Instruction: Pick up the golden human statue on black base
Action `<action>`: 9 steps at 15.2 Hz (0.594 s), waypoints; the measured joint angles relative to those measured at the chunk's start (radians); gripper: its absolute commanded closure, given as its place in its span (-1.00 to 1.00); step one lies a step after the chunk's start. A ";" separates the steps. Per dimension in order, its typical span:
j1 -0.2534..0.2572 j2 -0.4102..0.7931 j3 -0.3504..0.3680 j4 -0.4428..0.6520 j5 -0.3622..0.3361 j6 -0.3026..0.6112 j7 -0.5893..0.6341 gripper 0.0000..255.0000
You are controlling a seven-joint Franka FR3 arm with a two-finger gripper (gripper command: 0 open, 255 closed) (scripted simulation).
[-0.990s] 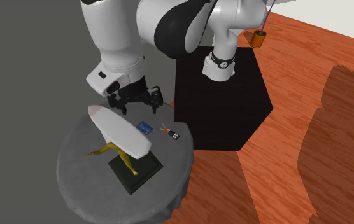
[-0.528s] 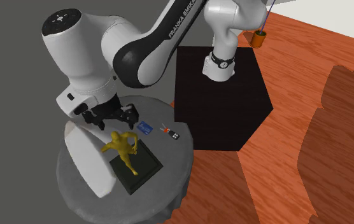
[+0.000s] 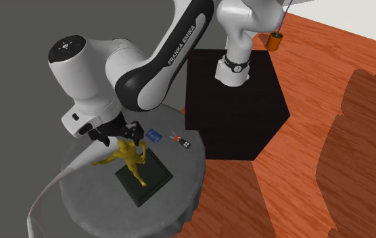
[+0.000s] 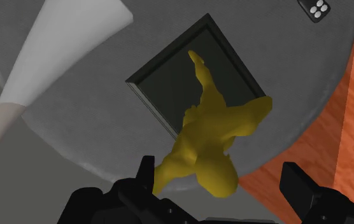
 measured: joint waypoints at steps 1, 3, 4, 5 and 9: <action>-0.001 0.006 0.002 -0.001 0.004 0.006 -0.002 -1.00; -0.004 0.014 0.005 0.002 0.008 0.011 -0.004 1.00; -0.005 0.015 0.005 0.002 0.008 0.012 -0.005 1.00; -0.005 0.015 0.005 0.002 0.009 0.012 -0.005 1.00; -0.005 0.015 0.005 0.001 0.009 0.013 -0.005 1.00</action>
